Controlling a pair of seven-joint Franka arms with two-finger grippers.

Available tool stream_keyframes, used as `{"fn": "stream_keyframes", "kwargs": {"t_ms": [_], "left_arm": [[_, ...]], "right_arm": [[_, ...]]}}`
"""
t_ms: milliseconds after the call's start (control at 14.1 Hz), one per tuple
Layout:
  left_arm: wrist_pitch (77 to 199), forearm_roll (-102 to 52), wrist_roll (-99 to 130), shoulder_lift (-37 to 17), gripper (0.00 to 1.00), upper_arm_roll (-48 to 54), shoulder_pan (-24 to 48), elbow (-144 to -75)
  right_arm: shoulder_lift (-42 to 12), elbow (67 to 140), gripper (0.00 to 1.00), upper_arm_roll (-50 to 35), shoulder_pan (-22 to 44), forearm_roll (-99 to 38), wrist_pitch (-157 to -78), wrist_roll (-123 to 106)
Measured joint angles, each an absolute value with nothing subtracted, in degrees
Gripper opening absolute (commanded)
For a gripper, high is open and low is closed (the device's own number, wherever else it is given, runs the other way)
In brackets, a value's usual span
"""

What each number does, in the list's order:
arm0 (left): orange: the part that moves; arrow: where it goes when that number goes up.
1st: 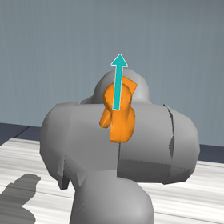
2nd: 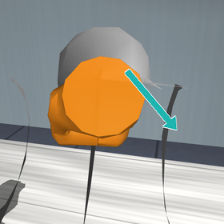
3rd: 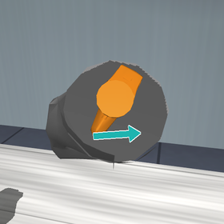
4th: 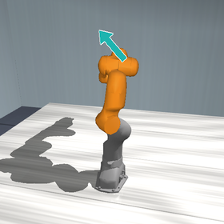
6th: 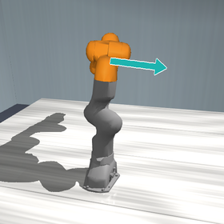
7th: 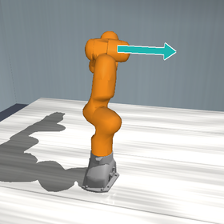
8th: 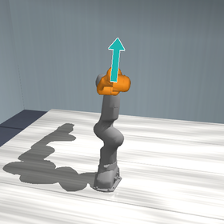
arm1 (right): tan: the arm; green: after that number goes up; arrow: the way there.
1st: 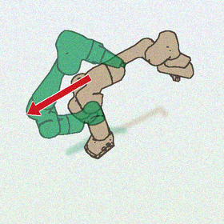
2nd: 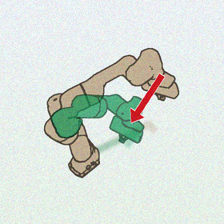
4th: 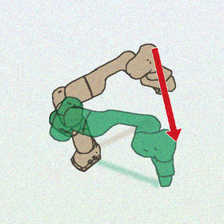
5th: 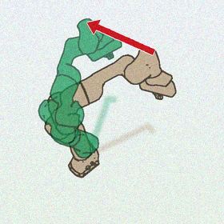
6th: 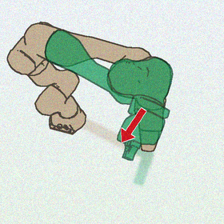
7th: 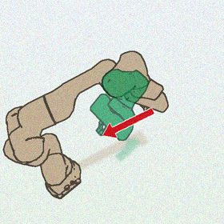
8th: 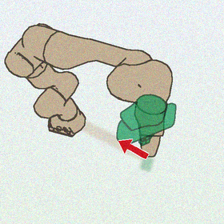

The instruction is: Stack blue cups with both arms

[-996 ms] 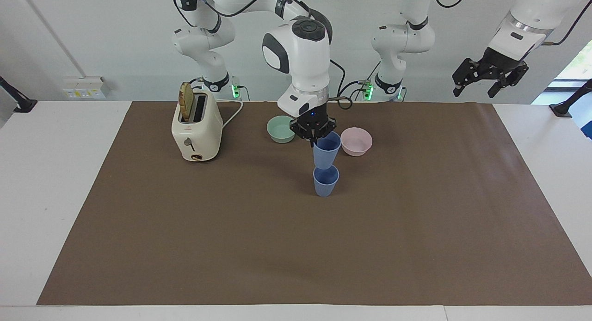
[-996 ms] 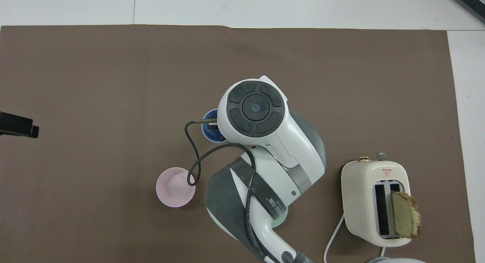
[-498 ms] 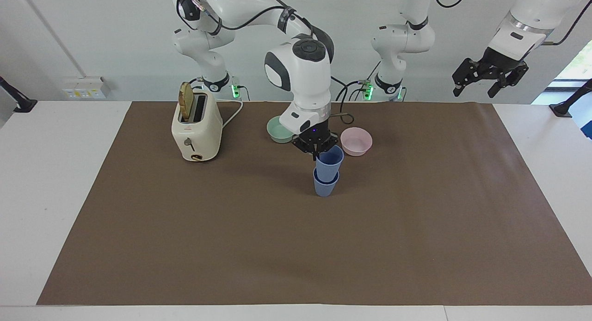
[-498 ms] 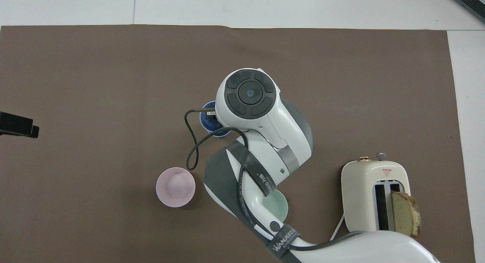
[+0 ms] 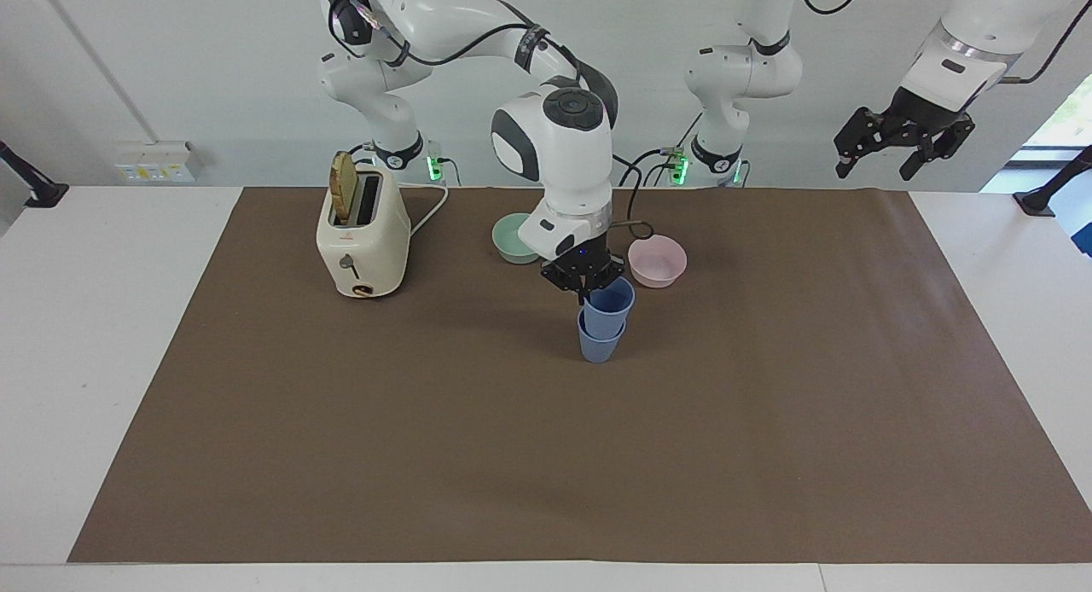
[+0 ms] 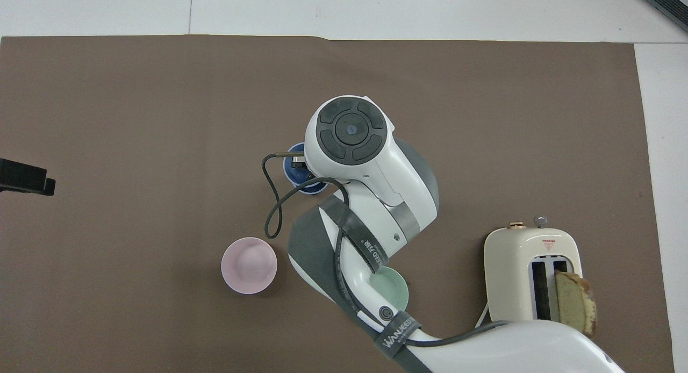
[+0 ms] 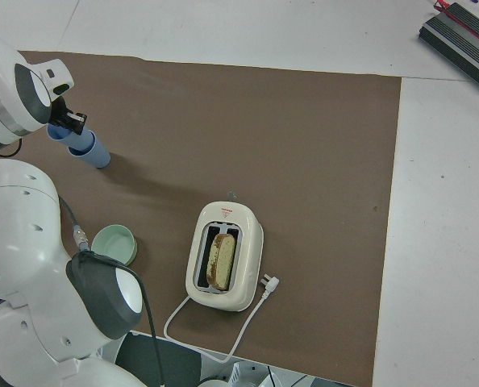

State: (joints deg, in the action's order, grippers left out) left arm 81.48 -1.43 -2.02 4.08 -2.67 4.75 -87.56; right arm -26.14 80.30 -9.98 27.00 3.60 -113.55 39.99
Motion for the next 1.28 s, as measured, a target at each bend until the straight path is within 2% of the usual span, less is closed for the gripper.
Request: {"fn": "stream_keyframes", "kwargs": {"t_ms": [213, 285, 427, 498, 569, 640, 711, 854, 1067, 1280], "left_arm": [[81.5, -1.4, -2.0, 4.1, 1.00, -2.7, 4.7, -87.6], [81.5, -1.4, -2.0, 4.1, 1.00, -2.7, 4.7, -87.6], [81.5, -1.4, -2.0, 4.1, 1.00, -2.7, 4.7, -87.6], [81.5, -1.4, -2.0, 4.1, 1.00, -2.7, 4.7, -87.6], [81.5, -1.4, -2.0, 4.1, 1.00, -2.7, 4.7, -87.6], [81.5, -1.4, -2.0, 4.1, 1.00, -2.7, 4.7, -87.6], [81.5, -1.4, -2.0, 4.1, 1.00, -2.7, 4.7, -87.6], [81.5, -1.4, -2.0, 4.1, 1.00, -2.7, 4.7, -87.6], [81.5, -1.4, -2.0, 4.1, 1.00, -2.7, 4.7, -87.6], [81.5, -1.4, -2.0, 4.1, 1.00, -2.7, 4.7, -87.6]], "right_arm": [[-26.4, 80.4, 0.00, -10.0, 26.9, 3.6, -114.5, 40.0], [-26.6, 80.7, 0.03, -10.0, 26.9, 3.6, -115.2, 40.0], [-27.0, 81.2, 0.19, -10.0, 26.9, 3.6, -115.7, 40.0], [-27.2, 81.3, 0.23, -10.0, 26.9, 3.6, -115.9, 40.0], [-27.2, 81.3, 0.42, -10.0, 26.9, 3.6, -115.9, 40.0], [-27.2, 81.3, 0.67, -10.0, 26.9, 3.6, -115.9, 40.0], [-27.2, 81.3, 0.70, -10.0, 26.9, 3.6, -115.9, 40.0], [-27.2, 81.3, 0.88, -10.1, 27.0, 3.6, -115.9, 40.0], [-26.1, 81.0, 0.98, -10.0, 27.0, 3.7, -115.9, 40.0], [-20.4, 82.1, 1.00, -9.9, 24.1, 3.7, -114.0, 40.0]]}}
